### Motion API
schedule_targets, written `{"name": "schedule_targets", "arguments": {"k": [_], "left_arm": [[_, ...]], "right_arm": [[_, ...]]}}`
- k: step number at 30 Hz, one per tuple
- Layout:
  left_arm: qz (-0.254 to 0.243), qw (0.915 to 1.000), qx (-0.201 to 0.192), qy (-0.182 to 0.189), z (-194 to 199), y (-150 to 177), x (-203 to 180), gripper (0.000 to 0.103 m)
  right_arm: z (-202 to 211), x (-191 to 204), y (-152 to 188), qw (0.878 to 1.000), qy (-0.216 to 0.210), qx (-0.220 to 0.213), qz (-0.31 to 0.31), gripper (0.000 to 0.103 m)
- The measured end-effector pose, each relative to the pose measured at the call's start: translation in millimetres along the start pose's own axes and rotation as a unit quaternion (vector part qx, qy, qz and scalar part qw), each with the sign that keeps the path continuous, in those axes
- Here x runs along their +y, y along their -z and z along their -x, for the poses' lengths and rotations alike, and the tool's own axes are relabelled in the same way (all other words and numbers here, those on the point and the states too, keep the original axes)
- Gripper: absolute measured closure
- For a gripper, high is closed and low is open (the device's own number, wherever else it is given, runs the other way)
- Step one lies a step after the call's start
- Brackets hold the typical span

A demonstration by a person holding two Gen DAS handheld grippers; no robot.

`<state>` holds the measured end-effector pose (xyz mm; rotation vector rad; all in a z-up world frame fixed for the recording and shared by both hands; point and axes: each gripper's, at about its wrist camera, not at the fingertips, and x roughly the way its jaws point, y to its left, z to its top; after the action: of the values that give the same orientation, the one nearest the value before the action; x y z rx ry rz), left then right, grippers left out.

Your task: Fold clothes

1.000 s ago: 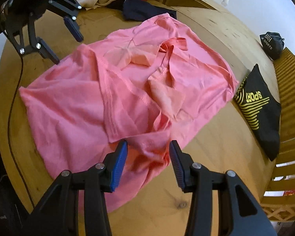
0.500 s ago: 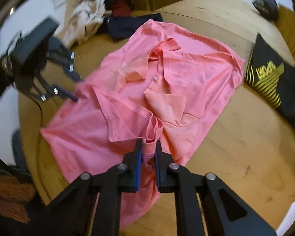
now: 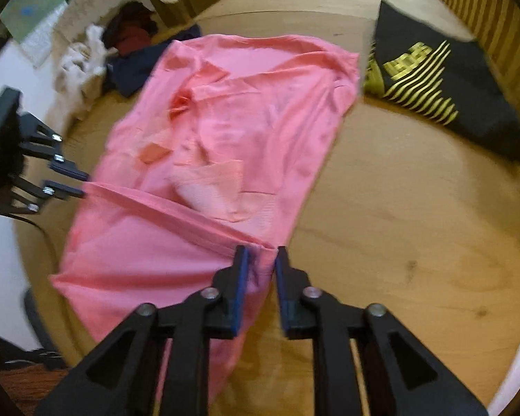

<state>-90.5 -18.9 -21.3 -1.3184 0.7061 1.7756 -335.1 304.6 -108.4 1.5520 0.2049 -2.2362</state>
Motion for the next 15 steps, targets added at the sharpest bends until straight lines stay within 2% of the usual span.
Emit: {"name": "schedule_targets", "arguments": {"k": [2,3,4,6,8,9,12,15], "left_arm": [[0.0,0.9999,0.009,0.007,-1.8,2.4,-3.1,0.087],[-0.001,0.9999,0.013,0.009,-6.7,-1.1,-0.7,0.079],[-0.002,0.9998,0.016,0.011,-13.5,-6.8,3.6,0.075],[-0.006,0.9997,0.022,0.01,-20.5,-9.6,2.5,0.074],[-0.015,0.9993,0.033,0.007,-27.9,-11.0,-1.9,0.075],[-0.021,0.9991,0.037,0.006,-31.1,-11.9,-4.8,0.08],[-0.031,0.9988,0.039,0.001,-32.9,-17.2,-10.4,0.089],[-0.041,0.9981,0.044,-0.014,-31.1,-23.7,-15.0,0.092]], "right_arm": [[15.5,12.1,1.3,0.998,0.044,-0.028,0.032,0.084],[23.1,19.0,2.9,0.997,0.049,-0.041,0.046,0.081],[30.2,27.2,4.6,0.996,0.042,-0.051,0.057,0.079],[40.5,47.5,9.4,0.996,-0.006,-0.054,0.072,0.068],[39.6,72.5,18.5,0.993,-0.075,-0.034,0.09,0.068],[35.5,85.1,24.3,0.99,-0.099,-0.02,0.099,0.068],[19.7,119.4,40.4,0.982,-0.138,0.009,0.127,0.068],[5.7,151.7,49.0,0.972,-0.162,0.015,0.168,0.068]]}}
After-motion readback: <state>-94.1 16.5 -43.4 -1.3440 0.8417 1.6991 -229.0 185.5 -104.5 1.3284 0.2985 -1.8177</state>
